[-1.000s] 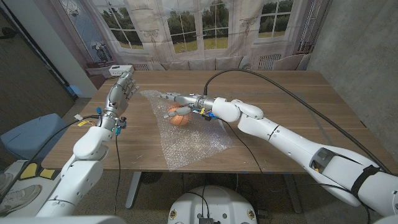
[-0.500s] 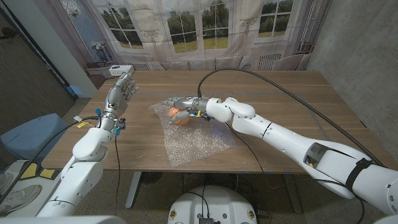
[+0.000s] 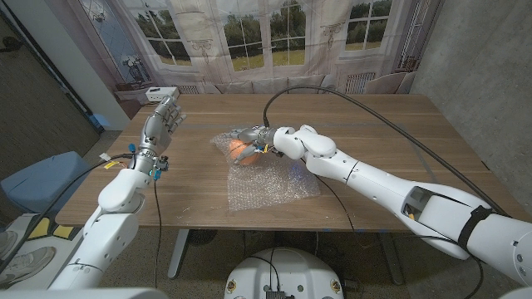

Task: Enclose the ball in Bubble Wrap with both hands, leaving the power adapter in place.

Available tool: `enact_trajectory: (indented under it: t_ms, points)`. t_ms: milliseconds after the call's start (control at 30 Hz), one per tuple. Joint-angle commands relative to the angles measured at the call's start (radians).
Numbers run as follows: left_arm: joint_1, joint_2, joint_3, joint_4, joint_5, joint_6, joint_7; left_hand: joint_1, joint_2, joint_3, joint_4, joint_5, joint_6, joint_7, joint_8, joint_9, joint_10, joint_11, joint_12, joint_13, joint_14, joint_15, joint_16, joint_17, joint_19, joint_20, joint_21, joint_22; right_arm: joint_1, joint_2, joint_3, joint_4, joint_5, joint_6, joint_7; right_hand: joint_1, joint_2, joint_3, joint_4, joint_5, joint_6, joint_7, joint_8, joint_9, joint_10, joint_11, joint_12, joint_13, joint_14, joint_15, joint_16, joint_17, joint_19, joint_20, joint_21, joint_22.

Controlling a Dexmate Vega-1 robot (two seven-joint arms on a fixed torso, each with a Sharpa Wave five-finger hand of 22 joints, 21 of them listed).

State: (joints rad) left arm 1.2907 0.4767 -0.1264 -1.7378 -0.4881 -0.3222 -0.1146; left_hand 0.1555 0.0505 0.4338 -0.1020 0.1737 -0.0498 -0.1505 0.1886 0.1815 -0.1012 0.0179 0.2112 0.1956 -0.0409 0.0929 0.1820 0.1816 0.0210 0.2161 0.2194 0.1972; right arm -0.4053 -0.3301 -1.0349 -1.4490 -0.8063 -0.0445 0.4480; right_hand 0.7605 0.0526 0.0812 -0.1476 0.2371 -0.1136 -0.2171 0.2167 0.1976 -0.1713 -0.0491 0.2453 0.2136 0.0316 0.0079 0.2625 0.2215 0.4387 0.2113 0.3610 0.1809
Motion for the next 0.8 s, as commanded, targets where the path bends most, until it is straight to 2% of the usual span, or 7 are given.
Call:
enact_trajectory:
  t_ms: [33,200,333,467,533,667,800]
  points:
    - [-0.031,-0.002,0.014,0.022,-0.002,0.015,0.003,-0.010,0.001,-0.001,0.000,-0.001,0.007,-0.003,0.003,0.003,0.003,-0.001,0.004,0.001,0.002,-0.003,0.008,0.003,0.003,-0.001,0.003,0.004,0.018,0.001,-0.025,0.049,-0.004,0.004,0.036,0.087,0.022,0.022,-0.017,0.015,0.057,-0.004,0.012,0.002,0.060,-0.029,0.025,0.002,0.073,-0.044,0.025,0.001,0.177,-0.054,0.014,-0.001]
    - [-0.042,0.005,0.021,0.030,-0.007,0.022,-0.007,-0.013,0.002,-0.001,0.001,-0.001,0.012,-0.003,0.005,0.003,0.004,-0.002,0.004,0.000,0.007,-0.002,0.010,0.003,0.005,-0.001,0.003,0.004,0.017,-0.005,-0.020,0.055,0.019,0.017,0.049,0.161,0.038,0.037,-0.012,0.028,0.154,-0.004,0.029,0.006,0.200,-0.034,0.072,0.008,0.204,-0.090,0.085,0.025,0.247,-0.096,0.025,0.004]
    - [-0.053,0.007,0.030,0.033,-0.004,0.026,-0.008,-0.014,0.002,-0.001,0.001,-0.001,0.013,-0.002,0.005,0.003,0.009,-0.003,0.006,0.000,0.008,-0.002,0.011,0.003,0.006,-0.001,0.004,0.004,0.001,-0.021,-0.006,0.045,0.021,0.042,-0.017,0.206,0.053,0.045,-0.009,0.028,0.250,-0.004,0.049,0.009,0.314,-0.029,0.127,0.022,0.308,-0.113,0.141,0.062,0.308,-0.140,0.046,0.010]
    - [-0.059,0.008,0.036,0.034,-0.005,0.030,-0.009,-0.015,0.003,-0.001,0.001,-0.001,0.017,-0.001,0.006,0.003,0.010,-0.003,0.006,0.000,0.009,-0.001,0.011,0.003,0.008,-0.001,0.004,0.004,-0.011,-0.028,0.013,0.041,0.028,0.051,-0.067,0.268,0.069,0.055,-0.012,0.022,0.365,-0.004,0.078,0.017,0.387,-0.036,0.174,0.041,0.415,-0.148,0.215,0.123,0.402,-0.200,0.096,0.019]
    - [-0.060,0.010,0.038,0.032,-0.001,0.033,-0.005,-0.016,0.003,-0.001,0.001,-0.001,0.018,-0.001,0.006,0.003,0.011,-0.003,0.006,0.000,0.011,0.000,0.011,0.003,0.008,-0.001,0.005,0.004,-0.021,-0.036,0.022,0.038,0.024,0.070,-0.122,0.290,0.077,0.060,-0.012,0.019,0.390,-0.005,0.085,0.020,0.397,-0.038,0.183,0.046,0.442,-0.155,0.241,0.148,0.433,-0.216,0.117,0.023]
    - [-0.065,0.010,0.045,0.029,0.001,0.039,0.000,-0.016,0.003,-0.001,0.001,-0.001,0.019,-0.004,0.007,0.003,0.013,0.000,0.007,0.001,0.012,0.000,0.011,0.003,0.009,-0.001,0.005,0.004,-0.045,-0.029,0.066,0.064,0.075,0.108,-0.228,0.305,0.088,0.064,-0.004,0.012,0.433,-0.003,0.098,0.023,0.468,-0.028,0.219,0.055,0.502,-0.162,0.276,0.180,0.449,-0.222,0.138,0.029]
    - [-0.067,0.010,0.050,0.027,0.000,0.043,0.002,-0.017,0.004,-0.001,0.001,-0.001,0.020,-0.004,0.007,0.003,0.015,0.001,0.008,0.001,0.014,0.000,0.011,0.003,0.010,-0.001,0.005,0.004,-0.058,-0.031,0.079,0.069,0.060,0.127,-0.332,0.315,0.093,0.068,0.000,0.006,0.473,-0.004,0.112,0.026,0.526,-0.024,0.250,0.064,0.562,-0.167,0.301,0.200,0.470,-0.233,0.162,0.033]
